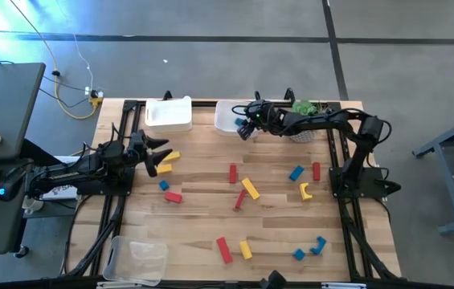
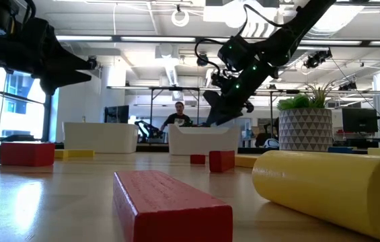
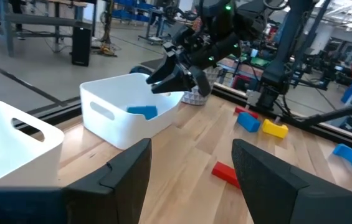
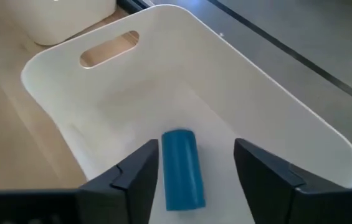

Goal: Sort & place blocks by color
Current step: Put the yellow block into the left white bin

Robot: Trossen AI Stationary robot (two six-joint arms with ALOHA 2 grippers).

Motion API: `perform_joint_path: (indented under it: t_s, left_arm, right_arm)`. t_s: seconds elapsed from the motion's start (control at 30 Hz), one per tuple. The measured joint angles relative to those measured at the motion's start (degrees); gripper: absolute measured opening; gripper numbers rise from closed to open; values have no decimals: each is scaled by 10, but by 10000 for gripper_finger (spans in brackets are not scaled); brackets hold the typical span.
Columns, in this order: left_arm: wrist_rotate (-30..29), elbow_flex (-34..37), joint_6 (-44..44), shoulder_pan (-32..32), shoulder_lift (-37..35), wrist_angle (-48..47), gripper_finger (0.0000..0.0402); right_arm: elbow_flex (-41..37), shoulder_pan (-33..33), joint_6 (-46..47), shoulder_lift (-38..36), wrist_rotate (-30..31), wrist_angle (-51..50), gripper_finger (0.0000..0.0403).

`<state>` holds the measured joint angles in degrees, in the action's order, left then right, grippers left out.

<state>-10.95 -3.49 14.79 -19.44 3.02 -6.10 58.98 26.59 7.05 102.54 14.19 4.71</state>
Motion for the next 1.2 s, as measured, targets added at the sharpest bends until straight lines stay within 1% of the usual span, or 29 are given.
perform_joint_path:
  t_s: [0.1, 0.27, 0.4, 0.57, 0.67, 0.83, 0.97, 1.1, 1.2]
  left_arm:
    - [-12, 0, -7, 0, 0, 1, 210]
    - [-14, -5, -28, 0, 0, -2, 210]
    - [-4, -29, -66, 0, 7, -1, 210]
    - [-3, -73, -123, 0, 41, -12, 210]
    - [-15, -109, -139, 0, 76, -49, 210]
    - [-36, -153, -140, 0, 154, -81, 210]
    - [-58, -183, -112, 0, 224, -124, 210]
    - [-60, -214, -71, 0, 303, -170, 210]
    - [-59, -231, -66, 0, 358, -193, 210]
  right_arm:
    - [0, 0, 0, -1, 3, -1, 208]
    - [0, 0, 0, -19, 3, -2, 210]
    - [0, 0, 0, -46, -7, -1, 210]
    - [0, -10, -1, -76, -10, -2, 211]
    - [0, -22, -6, -92, -11, -3, 211]
    - [0, -42, -15, -116, -7, -5, 211]
    - [0, -54, -21, -131, -7, -7, 211]
    - [0, -63, -33, -141, -6, -6, 211]
    - [0, -66, -37, -147, 1, -7, 211]
